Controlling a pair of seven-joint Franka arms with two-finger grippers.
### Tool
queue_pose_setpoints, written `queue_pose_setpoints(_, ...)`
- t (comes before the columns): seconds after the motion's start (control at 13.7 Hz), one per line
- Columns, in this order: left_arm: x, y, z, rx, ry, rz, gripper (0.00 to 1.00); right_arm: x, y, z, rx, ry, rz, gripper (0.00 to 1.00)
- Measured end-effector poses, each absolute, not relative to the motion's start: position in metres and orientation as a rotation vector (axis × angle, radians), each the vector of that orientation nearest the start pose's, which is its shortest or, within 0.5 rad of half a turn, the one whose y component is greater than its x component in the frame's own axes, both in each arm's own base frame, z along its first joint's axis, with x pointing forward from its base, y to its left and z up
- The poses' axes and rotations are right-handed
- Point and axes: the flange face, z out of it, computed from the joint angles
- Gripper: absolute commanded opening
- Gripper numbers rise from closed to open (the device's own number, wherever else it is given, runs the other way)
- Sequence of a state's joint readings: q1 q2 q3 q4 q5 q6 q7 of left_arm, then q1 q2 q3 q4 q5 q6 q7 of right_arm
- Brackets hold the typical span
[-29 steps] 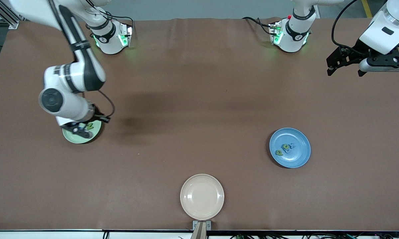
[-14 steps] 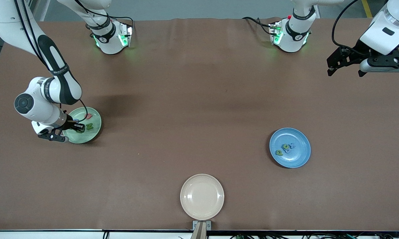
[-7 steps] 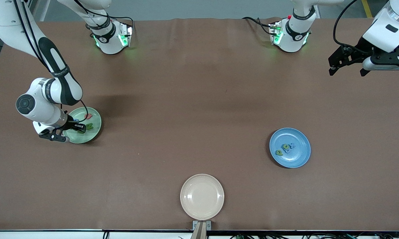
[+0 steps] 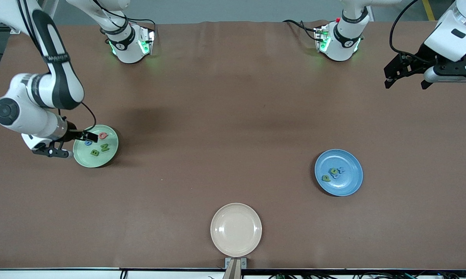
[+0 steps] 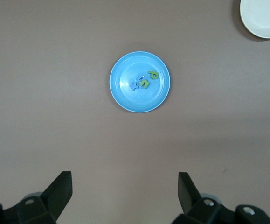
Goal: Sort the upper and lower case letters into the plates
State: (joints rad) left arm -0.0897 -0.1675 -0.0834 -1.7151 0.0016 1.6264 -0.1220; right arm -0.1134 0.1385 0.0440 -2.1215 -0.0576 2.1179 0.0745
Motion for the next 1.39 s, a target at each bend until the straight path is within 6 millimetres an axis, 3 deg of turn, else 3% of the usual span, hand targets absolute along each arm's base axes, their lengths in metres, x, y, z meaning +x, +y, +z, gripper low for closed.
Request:
queue_pose_setpoints(0.22,0.499,-0.091,0.652,-3.135,0.079,-0.131,1.0,0.538,-0.007,0.419,-3.177,0.109,0.239,0.99)
queue_pose_setpoints(0.44,0.499,-0.091,0.653,-3.135,0.078,-0.136,1.0,0.536,0.01,0.512,-3.144,0.095,0.258,0.99)
queue_pose_setpoints(0.58,0.499,-0.091,0.654,-3.135,0.078,-0.138,1.0,0.538,0.022,0.576,-3.145,0.061,0.181,1.0)
queue_pose_setpoints(0.66,0.499,-0.091,0.655,-3.135,0.078,-0.142,1.0,0.539,0.025,0.599,-3.146,0.052,0.127,1.0)
queue_pose_setpoints(0.8,0.499,-0.091,0.656,-3.135,0.079,-0.147,1.0,0.541,0.023,0.628,-3.144,0.06,0.036,1.0)
queue_pose_setpoints(1.24,0.495,-0.092,0.653,-3.132,0.083,-0.095,1.0,0.547,0.005,0.671,-3.136,0.11,-0.11,1.0)
queue_pose_setpoints(1.39,0.495,-0.092,0.653,-3.132,0.084,-0.095,1.0,0.547,-0.002,0.676,-3.135,0.13,-0.127,1.0)
